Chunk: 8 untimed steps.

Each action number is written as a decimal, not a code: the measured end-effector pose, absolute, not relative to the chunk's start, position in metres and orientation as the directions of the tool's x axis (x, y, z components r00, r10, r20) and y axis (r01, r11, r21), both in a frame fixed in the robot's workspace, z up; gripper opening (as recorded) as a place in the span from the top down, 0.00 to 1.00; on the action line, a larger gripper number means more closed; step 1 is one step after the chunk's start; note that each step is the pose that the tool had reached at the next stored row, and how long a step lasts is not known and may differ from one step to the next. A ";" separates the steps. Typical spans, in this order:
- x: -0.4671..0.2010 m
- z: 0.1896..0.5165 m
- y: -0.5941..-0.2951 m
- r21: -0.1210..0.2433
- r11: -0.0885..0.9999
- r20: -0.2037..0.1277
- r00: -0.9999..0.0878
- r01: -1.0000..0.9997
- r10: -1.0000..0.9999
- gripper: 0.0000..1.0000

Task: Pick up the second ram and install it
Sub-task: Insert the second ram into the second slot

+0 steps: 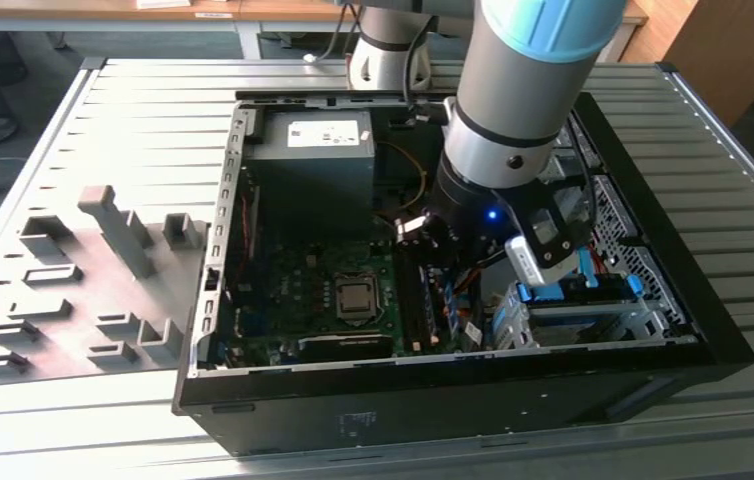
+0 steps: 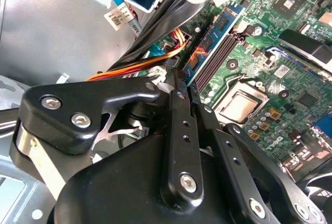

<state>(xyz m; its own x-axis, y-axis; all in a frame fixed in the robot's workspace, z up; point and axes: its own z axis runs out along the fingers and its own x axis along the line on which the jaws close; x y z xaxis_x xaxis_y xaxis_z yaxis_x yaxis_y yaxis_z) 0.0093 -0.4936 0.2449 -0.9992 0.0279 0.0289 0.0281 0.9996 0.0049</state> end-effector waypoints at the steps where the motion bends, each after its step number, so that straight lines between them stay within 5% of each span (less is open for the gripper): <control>1: 0.009 0.243 -0.494 0.004 1.000 0.029 -0.999 0.028 0.028 0.86; 8: 0.009 0.241 -0.494 0.004 1.000 0.029 -0.999 0.028 0.028 0.86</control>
